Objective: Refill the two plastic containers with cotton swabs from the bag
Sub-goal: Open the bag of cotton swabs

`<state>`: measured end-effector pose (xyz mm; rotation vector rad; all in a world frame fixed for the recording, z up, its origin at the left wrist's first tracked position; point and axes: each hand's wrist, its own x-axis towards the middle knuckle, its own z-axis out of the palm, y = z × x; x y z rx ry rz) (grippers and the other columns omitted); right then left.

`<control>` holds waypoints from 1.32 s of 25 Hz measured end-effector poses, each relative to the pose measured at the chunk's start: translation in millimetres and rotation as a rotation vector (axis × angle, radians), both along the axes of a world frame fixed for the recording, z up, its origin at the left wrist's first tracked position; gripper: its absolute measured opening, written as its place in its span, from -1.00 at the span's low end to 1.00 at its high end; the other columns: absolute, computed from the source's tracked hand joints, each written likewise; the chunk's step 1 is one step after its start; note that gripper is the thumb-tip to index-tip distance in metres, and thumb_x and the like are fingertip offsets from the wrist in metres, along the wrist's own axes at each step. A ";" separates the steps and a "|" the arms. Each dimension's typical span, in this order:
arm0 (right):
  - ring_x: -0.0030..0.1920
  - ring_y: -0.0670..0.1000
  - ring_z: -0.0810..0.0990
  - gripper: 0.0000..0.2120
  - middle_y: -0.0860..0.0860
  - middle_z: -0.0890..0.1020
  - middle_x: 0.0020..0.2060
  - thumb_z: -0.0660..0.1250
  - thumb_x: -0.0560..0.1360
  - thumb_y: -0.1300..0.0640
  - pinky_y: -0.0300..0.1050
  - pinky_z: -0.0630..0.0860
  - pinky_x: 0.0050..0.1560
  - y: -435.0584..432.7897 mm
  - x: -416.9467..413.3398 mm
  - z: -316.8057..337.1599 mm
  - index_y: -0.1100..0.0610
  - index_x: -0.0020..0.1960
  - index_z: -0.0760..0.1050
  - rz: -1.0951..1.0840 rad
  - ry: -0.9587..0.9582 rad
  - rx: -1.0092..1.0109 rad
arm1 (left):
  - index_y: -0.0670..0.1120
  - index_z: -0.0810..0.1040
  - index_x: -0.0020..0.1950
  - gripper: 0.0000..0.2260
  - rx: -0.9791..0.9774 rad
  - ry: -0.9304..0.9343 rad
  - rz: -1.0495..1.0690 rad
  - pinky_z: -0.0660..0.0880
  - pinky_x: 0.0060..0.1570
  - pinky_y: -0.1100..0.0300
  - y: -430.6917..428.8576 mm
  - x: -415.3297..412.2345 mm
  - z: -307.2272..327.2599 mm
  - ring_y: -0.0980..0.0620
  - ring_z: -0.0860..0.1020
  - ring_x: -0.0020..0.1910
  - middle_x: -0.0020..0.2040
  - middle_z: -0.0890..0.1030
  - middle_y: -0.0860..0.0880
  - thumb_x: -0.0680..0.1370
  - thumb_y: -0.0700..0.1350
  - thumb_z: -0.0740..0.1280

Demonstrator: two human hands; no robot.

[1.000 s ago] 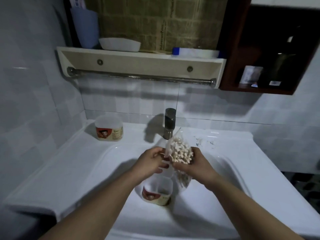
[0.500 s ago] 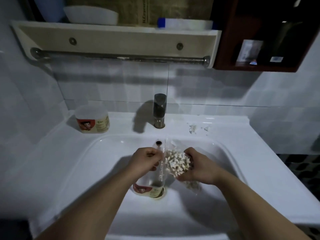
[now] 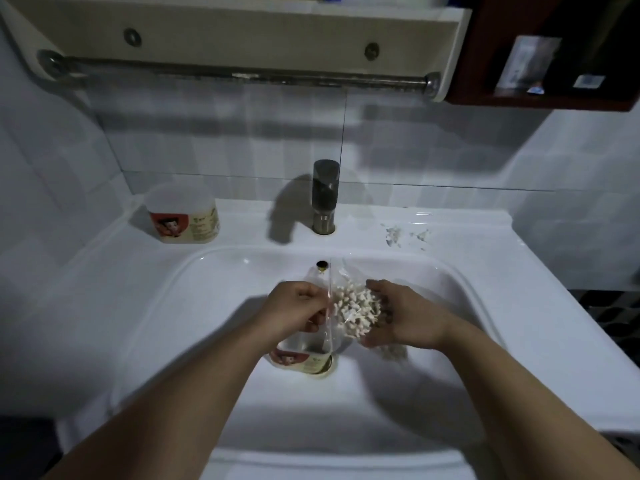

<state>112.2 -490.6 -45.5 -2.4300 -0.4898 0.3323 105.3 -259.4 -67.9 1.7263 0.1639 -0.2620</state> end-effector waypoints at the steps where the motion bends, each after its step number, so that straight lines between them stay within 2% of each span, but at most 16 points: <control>1: 0.15 -0.18 0.56 -0.39 -0.23 0.56 0.13 0.65 0.29 0.02 -0.25 0.51 0.21 2.3 -2.4 2.5 -0.09 0.26 0.46 0.006 0.002 0.059 | -0.22 0.70 -0.08 -0.91 -0.006 0.021 -0.009 0.59 -0.20 0.15 -0.1 -0.2 -0.9 0.00 0.61 -0.28 -0.24 0.66 -0.15 0.56 -0.23 0.40; 2: 0.21 -0.23 0.51 -0.44 -0.27 0.52 0.19 0.62 0.33 -0.02 -0.30 0.44 0.28 4.5 -4.2 4.5 -0.13 0.26 0.47 -0.013 -0.019 0.103 | -0.24 0.70 -0.06 -0.88 -0.029 0.040 -0.026 0.59 -0.17 0.15 -0.8 -0.4 -1.0 -0.01 0.61 -0.25 -0.23 0.66 -0.15 0.57 -0.22 0.39; 4: 0.32 -0.22 0.41 -0.44 -0.25 0.47 0.28 0.47 0.39 -0.23 -0.27 0.32 0.36 7.7 -5.2 5.1 -0.11 0.34 0.50 -0.093 -0.205 0.117 | -0.28 0.67 0.00 -0.84 -0.100 0.067 -0.067 0.58 -0.10 0.13 -3.2 -1.5 0.1 -0.03 0.59 -0.22 -0.21 0.64 -0.15 0.59 -0.20 0.36; 5: 0.32 -0.20 0.40 -0.46 -0.25 0.50 0.24 0.42 0.43 -0.25 -0.27 0.31 0.35 9.7 -6.2 4.6 -0.09 0.35 0.52 -0.129 -0.298 0.122 | -0.31 0.66 0.04 -0.82 -0.135 0.073 -0.078 0.57 -0.07 0.10 -4.9 -1.7 0.3 -0.04 0.58 -0.19 -0.19 0.63 -0.15 0.61 -0.19 0.35; 7: 0.24 -0.16 0.46 -0.63 -0.31 0.52 0.08 0.44 0.51 -0.09 -0.26 0.38 0.29 14.9 -10.1 3.4 -0.05 0.29 0.58 -0.129 -0.373 0.152 | -0.35 0.63 0.10 -0.77 -0.173 0.073 -0.086 0.56 -0.01 0.05 -8.5 -3.3 -0.2 -0.08 0.58 -0.14 -0.14 0.62 -0.20 0.62 -0.18 0.35; 9: 0.17 -0.12 0.53 -0.70 -0.26 0.55 0.04 0.45 0.51 0.02 -0.21 0.45 0.25 21.1 -11.6 0.1 -0.02 0.24 0.61 -0.058 -0.376 0.114 | -0.32 0.64 0.08 -0.79 -0.111 0.032 -0.068 0.58 -0.02 0.05 -11.1 -5.2 -1.8 -0.10 0.60 -0.14 -0.15 0.64 -0.24 0.61 -0.15 0.38; 11: 0.15 -0.12 0.56 -0.70 -0.16 0.57 0.12 0.46 0.49 0.03 -0.30 0.42 0.23 23.1 -9.7 -4.9 -0.01 0.22 0.63 0.002 -0.366 0.063 | -0.20 0.67 -0.01 -0.86 0.010 -0.027 -0.041 0.63 -0.05 0.07 -11.2 -6.4 -3.8 -0.02 0.65 -0.20 -0.23 0.68 -0.13 0.56 -0.12 0.47; 13: 0.15 -0.14 0.56 -0.70 -0.15 0.56 0.14 0.46 0.49 0.00 -0.36 0.39 0.22 21.9 -7.2 -7.5 -0.04 0.21 0.63 0.003 -0.345 0.049 | -0.15 0.66 -0.04 -0.92 0.039 -0.034 -0.012 0.66 -0.06 0.05 -10.5 -6.4 -3.4 0.02 0.66 -0.24 -0.29 0.66 -0.05 0.52 -0.17 0.50; 19: 0.04 -0.20 0.56 -0.80 -0.16 0.60 0.05 0.48 0.48 0.03 -0.44 0.38 0.08 21.1 -6.9 -6.3 -0.08 0.11 0.66 0.014 -0.340 0.043 | -0.08 0.66 0.03 -0.88 0.130 -0.055 0.016 0.69 -0.07 0.07 -7.4 -6.6 -1.3 -0.01 0.71 -0.12 -0.08 0.71 -0.08 0.50 -0.17 0.49; 20: 0.03 -0.19 0.57 -0.82 -0.15 0.61 0.03 0.48 0.48 0.05 -0.41 0.40 0.06 21.2 -6.6 -6.3 -0.08 0.07 0.67 0.012 -0.346 0.043 | -0.06 0.64 0.06 -0.85 0.178 -0.082 0.002 0.68 -0.13 0.16 -6.8 -8.5 0.4 0.02 0.70 -0.13 -0.05 0.70 -0.07 0.50 -0.17 0.49; 22: 0.01 -0.17 0.58 -0.86 -0.13 0.64 -0.01 0.49 0.46 0.08 -0.31 0.46 0.07 20.2 -6.1 -6.4 -0.07 0.02 0.68 0.013 -0.343 0.056 | -0.01 0.62 0.11 -0.79 0.310 -0.137 -0.064 0.51 -0.35 0.45 -4.7 -12.3 5.1 0.14 0.64 -0.21 -0.01 0.68 -0.01 0.50 -0.16 0.49; 25: 0.00 -0.17 0.59 -0.88 -0.14 0.64 -0.04 0.49 0.46 0.09 -0.26 0.49 0.06 19.4 -7.2 -5.2 -0.09 -0.04 0.68 0.011 -0.318 0.077 | 0.04 0.62 0.13 -0.73 0.389 -0.181 -0.150 0.43 -0.36 0.51 -0.2 -12.1 7.4 0.17 0.65 -0.14 0.01 0.67 0.06 0.46 -0.15 0.52; 27: -0.01 -0.17 0.59 -0.89 -0.14 0.63 -0.05 0.49 0.46 0.09 -0.27 0.49 0.05 19.5 -7.3 -5.2 -0.10 -0.05 0.67 0.000 -0.305 0.087 | 0.04 0.65 0.09 -0.75 0.351 -0.180 -0.148 0.55 -0.24 0.41 -0.2 -12.2 6.5 0.12 0.68 -0.11 -0.01 0.69 0.06 0.45 -0.16 0.53; 29: -0.01 -0.17 0.59 -0.89 -0.15 0.63 -0.05 0.49 0.46 0.10 -0.27 0.49 0.03 19.2 -7.3 -5.3 -0.09 -0.05 0.67 -0.010 -0.296 0.089 | -0.03 0.69 0.05 -0.81 0.217 -0.144 -0.097 0.67 -0.12 0.19 -1.7 -10.9 4.3 0.02 0.72 -0.12 -0.05 0.71 -0.02 0.46 -0.21 0.52; 31: -0.01 -0.18 0.59 -0.90 -0.16 0.63 -0.06 0.48 0.47 0.09 -0.28 0.50 0.03 18.1 -7.6 -5.5 -0.08 -0.05 0.68 -0.022 -0.278 0.094 | -0.10 0.71 0.00 -0.89 0.107 -0.101 -0.070 0.69 -0.05 0.02 -1.5 -9.0 2.0 -0.07 0.73 -0.13 -0.09 0.72 -0.12 0.49 -0.23 0.50; 33: 0.00 -0.19 0.59 -0.92 -0.18 0.64 -0.06 0.46 0.48 0.09 -0.29 0.51 0.04 16.6 -8.3 -5.5 -0.08 -0.06 0.68 -0.042 -0.245 0.121 | -0.13 0.73 -0.04 -0.95 0.064 -0.077 -0.074 0.69 -0.03 -0.03 -0.1 -6.8 -0.5 -0.09 0.72 -0.15 -0.13 0.73 -0.17 0.52 -0.20 0.49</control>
